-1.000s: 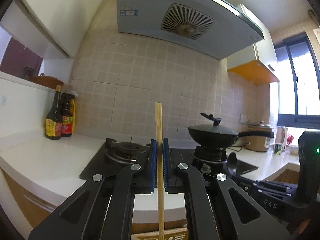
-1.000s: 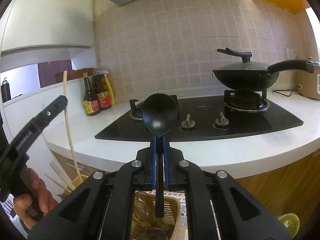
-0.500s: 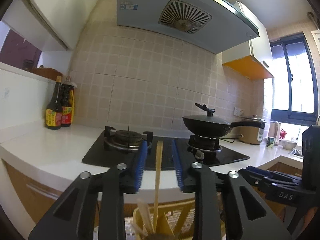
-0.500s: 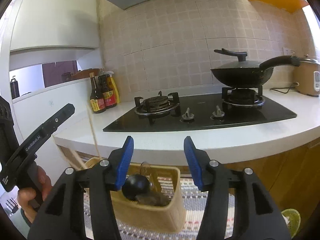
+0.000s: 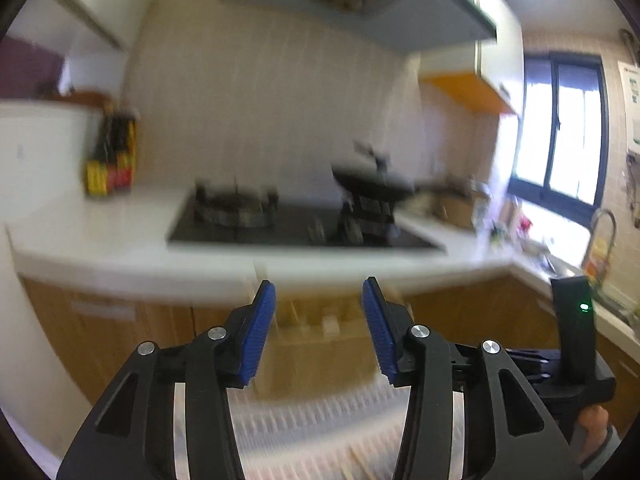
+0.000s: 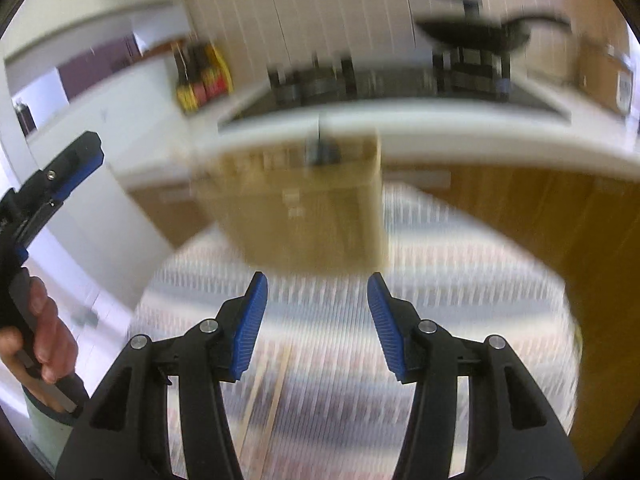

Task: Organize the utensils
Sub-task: 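Lower both grippers to the cloth and each grasp a wooden chopstick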

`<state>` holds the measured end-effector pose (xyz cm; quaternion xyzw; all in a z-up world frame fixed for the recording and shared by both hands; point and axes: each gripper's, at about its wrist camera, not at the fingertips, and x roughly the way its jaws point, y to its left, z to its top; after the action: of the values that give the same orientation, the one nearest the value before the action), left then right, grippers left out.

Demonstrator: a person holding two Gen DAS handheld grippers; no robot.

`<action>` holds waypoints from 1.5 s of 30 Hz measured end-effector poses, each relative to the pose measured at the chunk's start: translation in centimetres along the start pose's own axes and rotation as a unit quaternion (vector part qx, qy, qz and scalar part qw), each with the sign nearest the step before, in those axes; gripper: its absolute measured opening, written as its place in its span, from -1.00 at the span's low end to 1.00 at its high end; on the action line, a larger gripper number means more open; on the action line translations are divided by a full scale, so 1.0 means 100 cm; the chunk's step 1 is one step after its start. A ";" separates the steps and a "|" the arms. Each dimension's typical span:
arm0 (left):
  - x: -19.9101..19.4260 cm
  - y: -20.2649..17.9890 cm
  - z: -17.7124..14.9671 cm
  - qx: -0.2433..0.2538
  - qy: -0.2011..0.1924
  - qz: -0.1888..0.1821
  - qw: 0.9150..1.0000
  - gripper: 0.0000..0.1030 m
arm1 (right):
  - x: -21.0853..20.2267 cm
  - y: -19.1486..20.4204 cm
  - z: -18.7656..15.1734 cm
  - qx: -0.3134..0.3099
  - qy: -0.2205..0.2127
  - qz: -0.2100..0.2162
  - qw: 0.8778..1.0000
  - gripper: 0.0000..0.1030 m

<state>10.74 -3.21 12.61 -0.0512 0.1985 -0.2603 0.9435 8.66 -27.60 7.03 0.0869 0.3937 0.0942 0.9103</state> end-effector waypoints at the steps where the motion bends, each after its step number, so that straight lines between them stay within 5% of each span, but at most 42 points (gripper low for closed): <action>1: 0.001 0.000 -0.009 -0.005 0.021 -0.004 1.000 -0.15 | 0.006 0.002 -0.014 0.004 0.025 0.001 1.000 -0.07; 8: 0.026 -0.002 -0.088 -0.012 0.180 0.004 0.984 -0.15 | 0.031 0.024 -0.091 0.005 0.115 0.021 0.993 -0.14; 13: 0.044 0.003 -0.136 -0.044 0.260 -0.009 0.965 -0.19 | 0.040 0.040 -0.126 0.003 0.132 0.020 0.991 -0.45; 21: 0.055 0.005 -0.163 -0.067 0.291 -0.020 0.954 -0.19 | 0.035 0.082 -0.161 -0.097 0.087 -0.086 0.988 -0.57; 25: 0.063 -0.007 -0.170 -0.056 0.307 -0.017 0.950 -0.26 | 0.032 0.084 -0.169 -0.091 0.083 -0.087 0.989 -0.90; 33: 0.079 -0.051 -0.174 0.047 0.327 0.050 0.943 -0.26 | 0.015 0.046 -0.164 -0.046 0.083 -0.066 0.993 -0.91; 36: 0.082 -0.064 -0.177 0.089 0.331 0.075 0.936 -0.52 | 0.012 0.043 -0.165 -0.039 0.087 -0.059 0.994 -0.91; 38: 0.082 -0.067 -0.177 0.093 0.333 0.078 0.935 -0.80 | 0.010 0.041 -0.166 -0.035 0.089 -0.056 0.994 -0.91; 45: 0.064 -0.035 -0.170 0.038 0.318 0.071 0.945 -0.93 | -0.006 0.030 -0.165 -0.019 0.088 -0.068 0.994 -0.91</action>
<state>7.32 -9.38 -4.50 0.0838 0.4811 -0.2028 0.8487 -4.10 -23.48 -3.01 0.0346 0.4750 0.0470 0.8781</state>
